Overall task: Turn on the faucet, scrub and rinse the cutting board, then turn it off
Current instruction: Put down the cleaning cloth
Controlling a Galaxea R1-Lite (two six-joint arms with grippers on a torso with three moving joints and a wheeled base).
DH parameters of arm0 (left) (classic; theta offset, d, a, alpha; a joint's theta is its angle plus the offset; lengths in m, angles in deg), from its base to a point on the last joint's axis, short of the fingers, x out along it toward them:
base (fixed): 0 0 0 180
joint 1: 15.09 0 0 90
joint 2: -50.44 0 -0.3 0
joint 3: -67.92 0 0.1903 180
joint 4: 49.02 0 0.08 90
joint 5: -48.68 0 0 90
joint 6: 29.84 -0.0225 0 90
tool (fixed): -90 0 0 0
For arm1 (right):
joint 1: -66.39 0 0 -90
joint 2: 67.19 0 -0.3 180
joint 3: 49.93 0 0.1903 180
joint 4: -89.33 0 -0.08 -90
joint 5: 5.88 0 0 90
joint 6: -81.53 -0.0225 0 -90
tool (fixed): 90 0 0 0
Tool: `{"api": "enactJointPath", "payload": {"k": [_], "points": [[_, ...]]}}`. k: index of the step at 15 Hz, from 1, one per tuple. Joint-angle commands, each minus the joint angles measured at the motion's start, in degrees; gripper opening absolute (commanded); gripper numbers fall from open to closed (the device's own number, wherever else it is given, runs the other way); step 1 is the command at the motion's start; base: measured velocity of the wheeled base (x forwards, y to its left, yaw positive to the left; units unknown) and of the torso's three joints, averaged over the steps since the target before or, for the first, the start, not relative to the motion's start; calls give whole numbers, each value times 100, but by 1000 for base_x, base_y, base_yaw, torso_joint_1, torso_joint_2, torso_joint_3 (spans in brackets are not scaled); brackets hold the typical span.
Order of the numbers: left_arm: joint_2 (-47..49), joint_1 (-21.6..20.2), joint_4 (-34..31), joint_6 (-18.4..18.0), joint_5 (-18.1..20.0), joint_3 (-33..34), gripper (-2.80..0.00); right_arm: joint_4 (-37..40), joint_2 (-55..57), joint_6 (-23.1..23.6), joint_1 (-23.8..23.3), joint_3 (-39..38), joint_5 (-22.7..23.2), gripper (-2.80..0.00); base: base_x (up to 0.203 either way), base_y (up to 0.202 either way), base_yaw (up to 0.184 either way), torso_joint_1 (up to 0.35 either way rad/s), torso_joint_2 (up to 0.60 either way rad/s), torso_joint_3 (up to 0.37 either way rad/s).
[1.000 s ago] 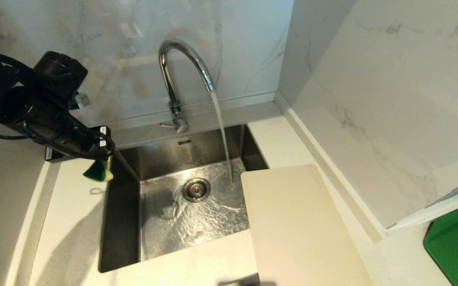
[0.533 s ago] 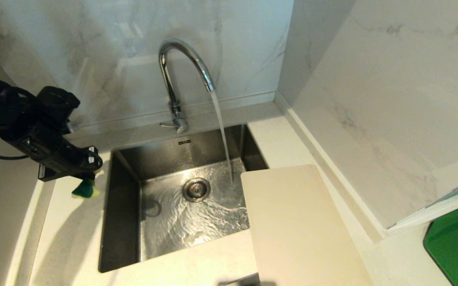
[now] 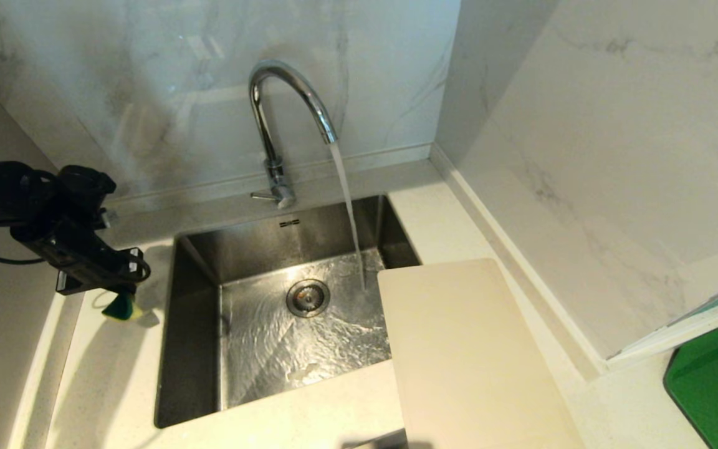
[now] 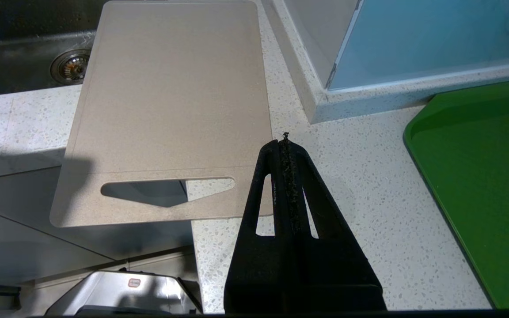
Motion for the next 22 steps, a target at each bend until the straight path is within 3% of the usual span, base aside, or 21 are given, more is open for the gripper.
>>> {"api": "enactJointPath", "payload": {"k": [1, 17, 18, 22], "points": [[325, -96, 108, -30, -6, 1, -280, -1, 12, 5, 2, -3, 4, -280, 0, 0, 0, 0, 0, 0], [608, -415, 413, -174, 56, -8, -280, -1, 10, -33, 2, 0, 4, -280, 0, 0, 0, 0, 0, 0], [568, -415, 400, -174, 56, 5, 0, -1, 10, -33, 2, 0, 4, -280, 0, 0, 0, 0, 0, 0], [375, -415, 387, -241, 48, 92, 0, -1, 10, -33, 2, 0, 4, -280, 0, 0, 0, 0, 0, 0]]}}
